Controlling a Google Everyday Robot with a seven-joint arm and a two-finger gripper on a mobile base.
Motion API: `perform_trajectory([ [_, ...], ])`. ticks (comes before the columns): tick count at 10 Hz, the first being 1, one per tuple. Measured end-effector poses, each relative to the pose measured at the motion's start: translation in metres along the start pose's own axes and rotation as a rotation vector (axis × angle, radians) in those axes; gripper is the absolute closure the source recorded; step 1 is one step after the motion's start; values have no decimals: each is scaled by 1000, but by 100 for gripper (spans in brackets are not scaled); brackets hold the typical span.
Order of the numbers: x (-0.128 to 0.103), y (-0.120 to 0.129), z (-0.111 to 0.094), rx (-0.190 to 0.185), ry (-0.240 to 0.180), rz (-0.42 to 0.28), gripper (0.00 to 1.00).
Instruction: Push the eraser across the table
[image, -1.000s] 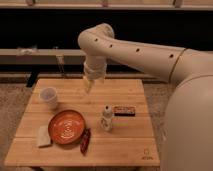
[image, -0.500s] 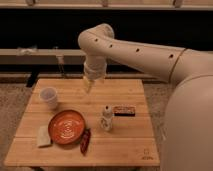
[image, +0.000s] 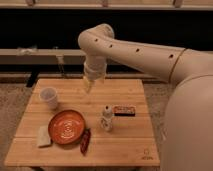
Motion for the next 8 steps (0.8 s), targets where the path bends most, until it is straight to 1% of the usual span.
perform_trajectory([
  [2,0,-1,0,0,2,2,35],
  [3,2,-4,3,4,15,10,35],
  [4,5,-14,10,12,32,24,35],
  [5,13,-31,28,28,64,52,35],
  [7,26,-51,62,34,115,97,35],
  [8,39,-71,90,37,149,150,35],
])
